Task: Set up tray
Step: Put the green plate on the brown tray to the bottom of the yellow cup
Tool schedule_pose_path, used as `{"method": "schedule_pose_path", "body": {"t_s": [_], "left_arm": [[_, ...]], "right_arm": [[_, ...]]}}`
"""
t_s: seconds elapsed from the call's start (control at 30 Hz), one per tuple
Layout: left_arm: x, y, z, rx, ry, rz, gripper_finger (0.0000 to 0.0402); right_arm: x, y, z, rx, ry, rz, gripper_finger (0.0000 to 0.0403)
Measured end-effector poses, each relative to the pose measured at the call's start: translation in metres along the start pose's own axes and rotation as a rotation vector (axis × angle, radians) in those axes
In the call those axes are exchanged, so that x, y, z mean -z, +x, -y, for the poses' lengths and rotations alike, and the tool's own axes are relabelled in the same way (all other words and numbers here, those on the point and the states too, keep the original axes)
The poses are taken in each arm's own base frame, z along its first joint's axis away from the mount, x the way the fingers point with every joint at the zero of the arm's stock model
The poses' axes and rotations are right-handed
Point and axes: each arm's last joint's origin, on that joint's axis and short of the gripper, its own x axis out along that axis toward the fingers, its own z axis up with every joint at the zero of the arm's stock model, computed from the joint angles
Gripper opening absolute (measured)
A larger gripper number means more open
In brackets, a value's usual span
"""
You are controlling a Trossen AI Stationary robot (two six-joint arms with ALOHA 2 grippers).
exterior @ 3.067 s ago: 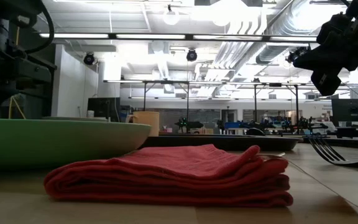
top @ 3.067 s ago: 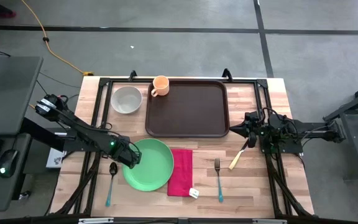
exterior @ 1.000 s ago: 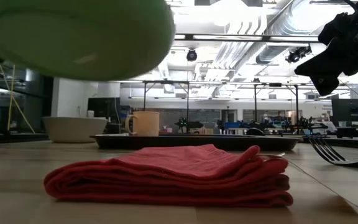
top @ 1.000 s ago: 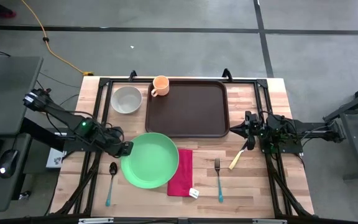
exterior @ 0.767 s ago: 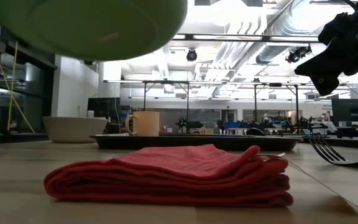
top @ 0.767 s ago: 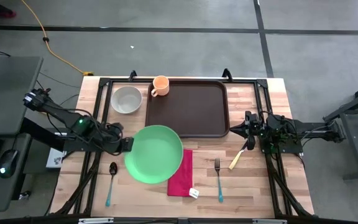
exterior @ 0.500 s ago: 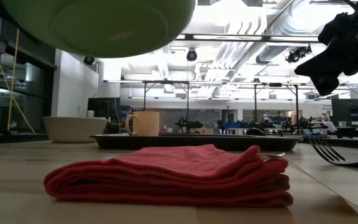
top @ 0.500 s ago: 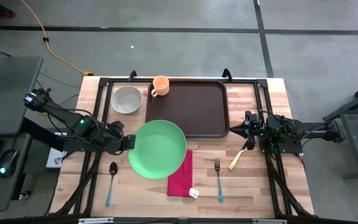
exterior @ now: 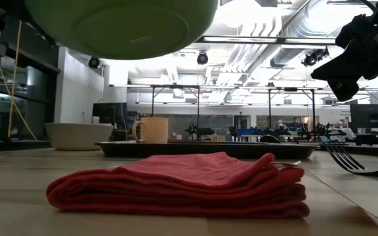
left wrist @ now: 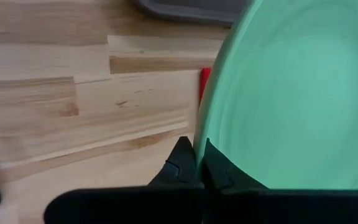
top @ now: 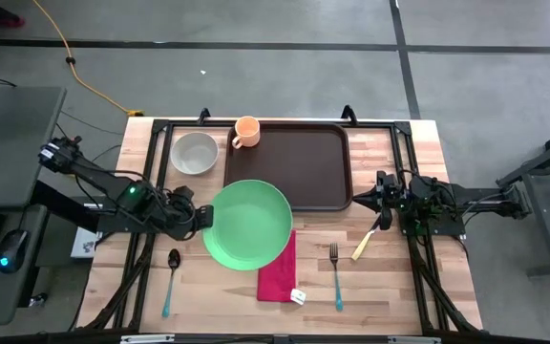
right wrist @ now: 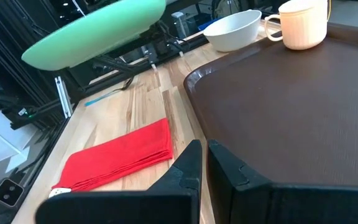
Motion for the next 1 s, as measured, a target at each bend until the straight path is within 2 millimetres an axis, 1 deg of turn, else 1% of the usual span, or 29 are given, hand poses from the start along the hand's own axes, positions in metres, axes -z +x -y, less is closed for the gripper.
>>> {"method": "schedule_pose_path", "body": {"t_s": [0.17, 0.37, 0.53, 0.73, 0.83, 1.0], "left_arm": [[-0.012, 0.002, 0.018, 0.008, 0.028, 0.051, 0.0014], [-0.032, 0.006, 0.04, -0.008, 0.077, 0.078, 0.0014], [-0.048, 0.011, 0.053, -0.023, 0.109, 0.084, 0.0014], [-0.065, 0.019, 0.062, -0.044, 0.135, 0.069, 0.0014], [-0.071, 0.024, 0.067, -0.022, 0.144, 0.056, 0.0014], [-0.079, 0.029, 0.068, -0.037, 0.154, 0.038, 0.0014]], "right_arm": [[0.0, 0.0, 0.0, 0.0, 0.001, 0.0, 0.0], [0.0, 0.0, 0.0, 0.0, 0.001, 0.0, 0.0], [0.0, 0.0, 0.0, 0.0, -0.001, 0.0, 0.0], [0.0, 0.0, 0.0, 0.0, -0.002, 0.0, 0.0], [0.0, 0.0, 0.0, 0.0, -0.002, 0.0, 0.0], [0.0, 0.0, 0.0, 0.0, -0.002, 0.0, 0.0]]}}
